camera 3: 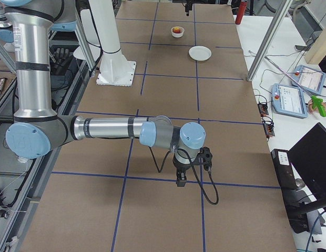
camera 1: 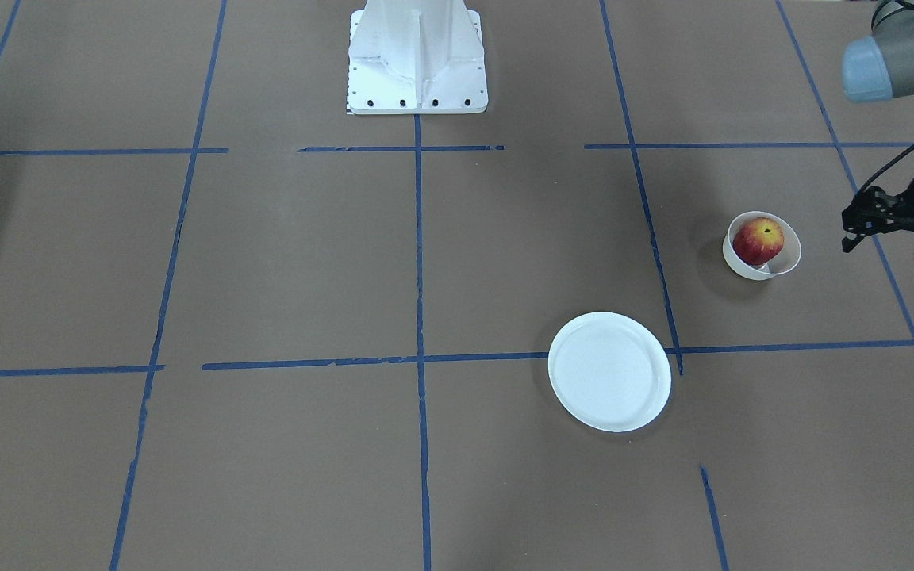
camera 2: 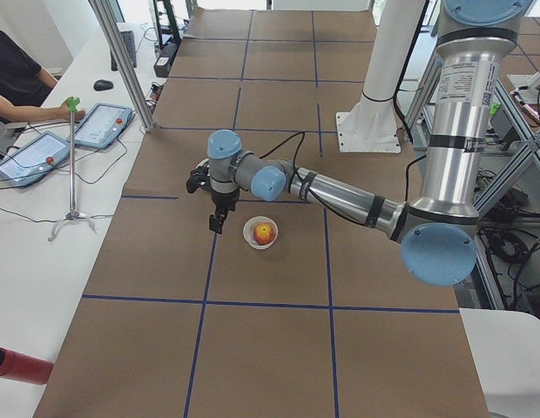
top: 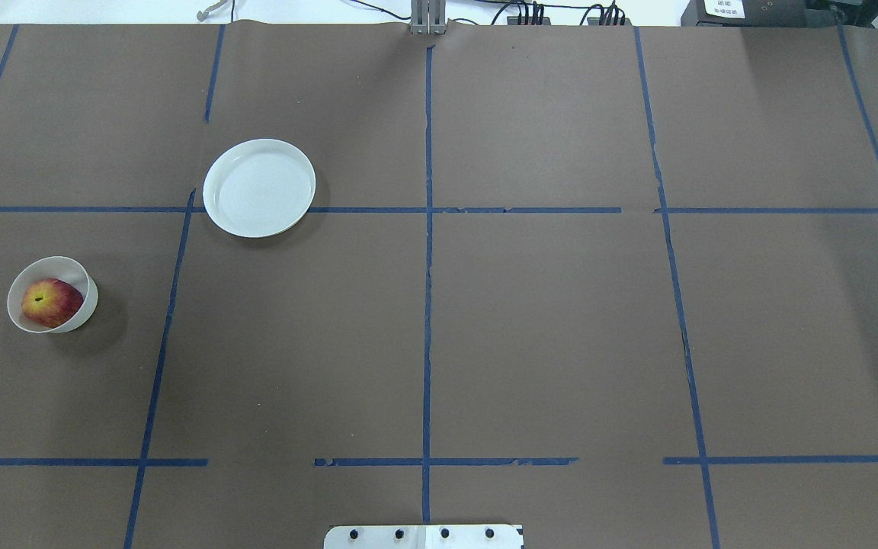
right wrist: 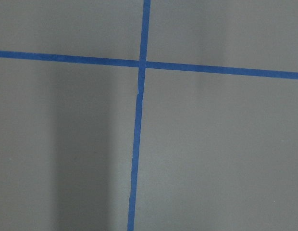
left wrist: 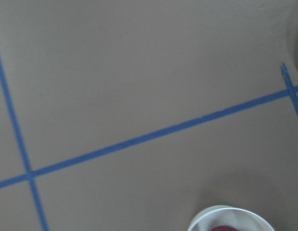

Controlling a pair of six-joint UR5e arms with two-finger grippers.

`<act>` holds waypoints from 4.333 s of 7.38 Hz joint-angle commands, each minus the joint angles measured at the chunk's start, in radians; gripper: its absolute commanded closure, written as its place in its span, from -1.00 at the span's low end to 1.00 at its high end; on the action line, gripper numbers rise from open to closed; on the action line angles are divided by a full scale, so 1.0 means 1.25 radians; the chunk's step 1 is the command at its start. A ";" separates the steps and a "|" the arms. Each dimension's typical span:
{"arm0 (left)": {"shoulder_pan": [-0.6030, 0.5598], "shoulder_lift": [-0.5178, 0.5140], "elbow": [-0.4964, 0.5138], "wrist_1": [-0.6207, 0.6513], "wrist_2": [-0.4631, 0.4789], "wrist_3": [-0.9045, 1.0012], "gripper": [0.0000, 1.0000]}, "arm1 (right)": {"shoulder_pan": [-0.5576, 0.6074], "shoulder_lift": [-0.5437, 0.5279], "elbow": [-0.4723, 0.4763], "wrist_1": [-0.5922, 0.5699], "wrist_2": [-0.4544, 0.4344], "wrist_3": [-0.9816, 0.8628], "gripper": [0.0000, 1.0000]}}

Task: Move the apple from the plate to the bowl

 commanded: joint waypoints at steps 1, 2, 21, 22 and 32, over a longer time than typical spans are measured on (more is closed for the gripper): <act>-0.115 -0.015 0.035 0.085 -0.008 0.108 -1.00 | 0.000 0.000 0.000 0.000 0.000 0.000 -1.00; -0.161 0.023 0.075 0.083 -0.101 0.123 -1.00 | 0.000 0.000 0.000 0.000 0.000 0.000 -1.00; -0.244 0.176 0.082 0.059 -0.126 0.157 -1.00 | 0.000 0.000 0.000 0.000 0.000 0.000 -1.00; -0.244 0.176 0.081 0.059 -0.126 0.157 -1.00 | 0.000 0.000 0.000 0.000 0.000 0.000 -1.00; -0.245 0.175 0.074 0.060 -0.130 0.156 -1.00 | 0.000 0.000 0.000 0.000 0.000 0.000 -1.00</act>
